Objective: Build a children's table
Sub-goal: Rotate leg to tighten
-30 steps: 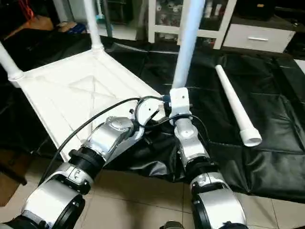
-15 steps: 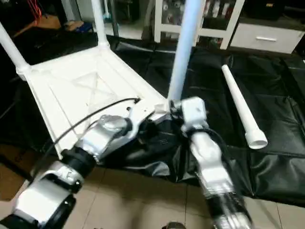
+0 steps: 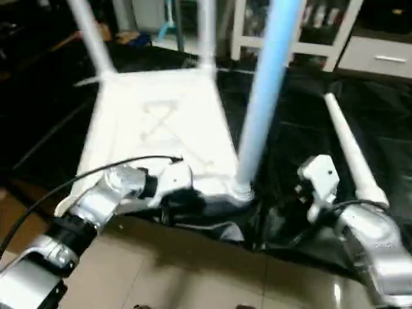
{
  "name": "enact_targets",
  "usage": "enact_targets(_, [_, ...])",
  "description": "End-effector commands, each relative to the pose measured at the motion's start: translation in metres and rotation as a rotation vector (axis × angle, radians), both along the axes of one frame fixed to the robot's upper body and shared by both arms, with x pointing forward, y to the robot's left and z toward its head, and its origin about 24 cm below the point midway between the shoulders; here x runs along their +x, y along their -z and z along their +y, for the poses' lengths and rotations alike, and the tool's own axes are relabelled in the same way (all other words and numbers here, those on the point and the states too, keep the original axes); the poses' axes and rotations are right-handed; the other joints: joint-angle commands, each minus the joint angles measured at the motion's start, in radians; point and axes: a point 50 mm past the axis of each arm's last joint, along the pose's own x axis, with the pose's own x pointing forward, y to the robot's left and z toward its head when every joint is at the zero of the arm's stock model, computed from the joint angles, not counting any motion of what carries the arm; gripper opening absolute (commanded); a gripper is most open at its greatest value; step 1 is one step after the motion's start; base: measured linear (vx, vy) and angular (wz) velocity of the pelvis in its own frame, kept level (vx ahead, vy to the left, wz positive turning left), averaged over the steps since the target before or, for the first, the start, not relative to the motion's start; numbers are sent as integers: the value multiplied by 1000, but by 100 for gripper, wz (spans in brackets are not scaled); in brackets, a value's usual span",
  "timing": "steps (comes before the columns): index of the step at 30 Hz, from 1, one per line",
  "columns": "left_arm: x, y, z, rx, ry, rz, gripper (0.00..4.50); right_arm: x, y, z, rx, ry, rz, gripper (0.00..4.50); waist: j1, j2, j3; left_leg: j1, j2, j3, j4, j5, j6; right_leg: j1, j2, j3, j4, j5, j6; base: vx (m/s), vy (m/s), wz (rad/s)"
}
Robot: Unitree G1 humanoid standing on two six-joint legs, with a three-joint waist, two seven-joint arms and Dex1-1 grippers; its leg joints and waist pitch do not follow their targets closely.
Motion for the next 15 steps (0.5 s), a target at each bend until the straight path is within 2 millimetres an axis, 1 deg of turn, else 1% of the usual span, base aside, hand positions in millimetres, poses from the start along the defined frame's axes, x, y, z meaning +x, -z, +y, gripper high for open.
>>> enact_targets(1, [-9,-2,-13,-62,85,-4,0,-2,-5,2,-8,-122,41,448,-4,-36,-56,23,77,-43,-90,-157,148,39,-35,26,-50,-115,-208,0,0,0])
enact_targets(2, [-9,-2,-14,-59,94,-6,0,-1,-5,0,-29,-142,44,448,-2,-37,-57,23,75,-42,-88,-158,153,39,-36,26,-51,-139,-202,0,0,0])
enact_targets(3, [-9,-2,-14,-59,95,-6,0,-1,-5,0,-32,-144,44,448,-3,-37,-55,22,74,-41,-89,-164,150,36,-36,27,-56,-171,-194,0,0,0])
enact_targets(4, [-9,-2,-14,-59,99,-7,0,1,-5,0,-51,-163,45,448,-4,-38,-54,24,74,-41,-90,-180,141,34,-36,26,-58,-210,-189,0,0,0])
enact_targets(5, [-11,-3,-15,-63,107,-3,0,5,-5,-2,-61,-188,49,448,-5,-43,-54,22,74,-41,-91,-186,137,35,-35,26,-61,-229,-183,0,0,0])
enact_targets(6, [-12,-4,-15,-67,113,-1,0,11,-6,-2,-65,-194,41,448,-5,-42,-56,25,75,-42,-90,-186,128,33,-35,27,-60,-238,-185,0,0,0])
enact_targets(7, [-12,-4,-15,-67,114,-2,0,12,-6,-2,-65,-192,38,448,-7,-45,-58,24,74,-41,-89,-176,125,33,-34,27,-58,-227,-189,0,0,0])
enact_targets(8, [-12,-4,-16,-68,116,-3,0,16,-7,-1,-68,-187,28,448,-5,-45,-58,26,74,-40,-88,-167,126,32,-33,27,-58,-216,-191,0,0,0])
enact_targets(9, [-13,-5,-16,-71,119,-4,0,21,-8,1,-56,-187,23,421,-7,-54,-60,25,72,-38,-86,-150,133,32,-31,28,-56,-197,-196,0,0,0])
enact_targets(10, [-13,-5,-16,-71,120,-4,0,22,-8,1,-50,-190,27,421,-5,-49,-62,25,72,-39,-83,-129,141,33,-33,28,-51,-175,-202,0,0,0])
enact_targets(11, [-13,-6,-17,-75,123,-4,0,24,-7,3,-36,-208,46,421,-3,-49,-62,26,72,-38,-82,-121,147,33,-32,27,-50,-165,-204,0,0,0])
enact_targets(13, [-14,-7,-17,-76,127,-4,0,25,-5,5,-25,-240,78,390,1,-48,-65,25,73,-37,-76,-75,173,36,-32,28,-42,-115,-213,0,0,0])
enact_targets(15, [-14,-7,-17,-75,129,-4,0,26,-4,5,-29,-254,86,374,2,-48,-68,23,72,-37,-72,-41,192,37,-31,26,-36,-81,-222,0,0,0])
